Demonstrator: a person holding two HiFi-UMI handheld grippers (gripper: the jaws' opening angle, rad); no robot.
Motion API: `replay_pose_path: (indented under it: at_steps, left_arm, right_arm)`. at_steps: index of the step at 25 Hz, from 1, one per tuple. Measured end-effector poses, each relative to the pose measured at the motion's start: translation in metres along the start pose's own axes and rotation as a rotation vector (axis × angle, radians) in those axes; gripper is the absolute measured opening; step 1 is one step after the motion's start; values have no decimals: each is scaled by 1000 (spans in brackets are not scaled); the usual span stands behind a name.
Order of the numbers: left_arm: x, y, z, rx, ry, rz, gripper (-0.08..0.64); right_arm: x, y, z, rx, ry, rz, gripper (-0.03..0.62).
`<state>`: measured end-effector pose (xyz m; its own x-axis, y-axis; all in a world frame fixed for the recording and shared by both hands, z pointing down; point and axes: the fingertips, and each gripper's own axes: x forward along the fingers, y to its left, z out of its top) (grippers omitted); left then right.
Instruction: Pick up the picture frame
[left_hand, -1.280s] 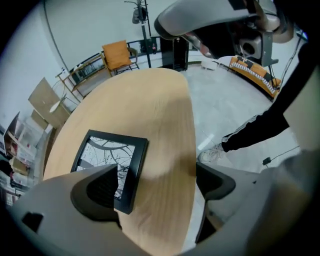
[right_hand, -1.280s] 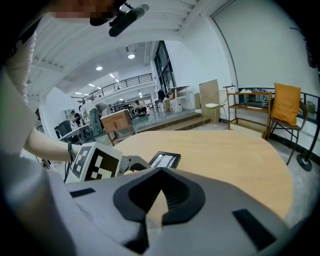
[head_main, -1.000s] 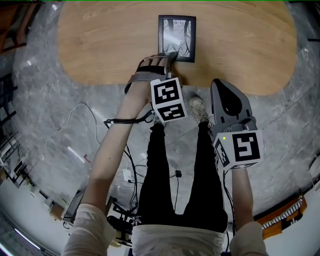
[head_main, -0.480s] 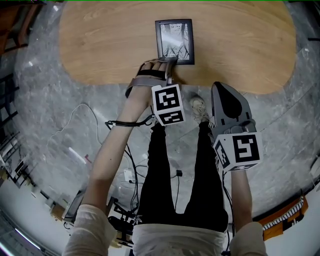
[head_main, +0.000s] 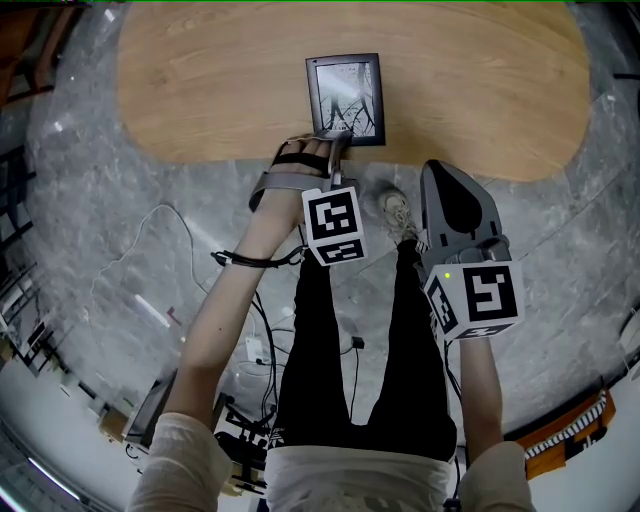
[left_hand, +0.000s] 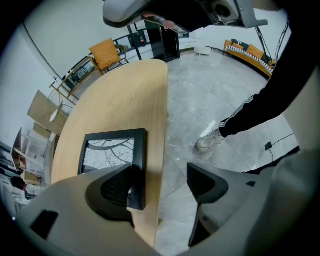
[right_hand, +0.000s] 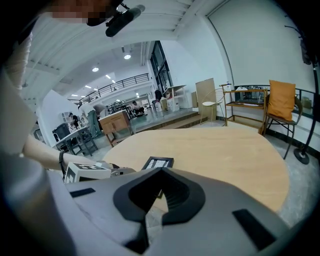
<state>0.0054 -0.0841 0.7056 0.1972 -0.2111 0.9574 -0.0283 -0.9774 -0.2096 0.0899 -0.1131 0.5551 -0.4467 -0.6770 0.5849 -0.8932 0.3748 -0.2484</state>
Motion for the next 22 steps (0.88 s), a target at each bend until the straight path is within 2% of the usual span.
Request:
replay_pose_path:
  at_steps: [1, 3, 12, 18, 22]
  left_arm:
    - [-2, 2, -1, -5, 6, 25, 327]
    - [-6, 7, -3, -17, 15, 88, 145]
    - [-12, 4, -4, -78, 34, 163, 100]
    - [-12, -8, -8, -73, 39, 95, 95]
    - [-22, -9, -11, -77, 24, 108, 91]
  right_arm:
    - [0, 2, 0, 0, 0, 1, 5]
    - [-1, 5, -1, -2, 1, 5, 5]
    - [-8, 5, -3, 10, 5, -8, 5]
    - [-3, 6, 0, 7, 2, 0, 5]
    - [-1, 14, 4, 0, -3, 13, 5]
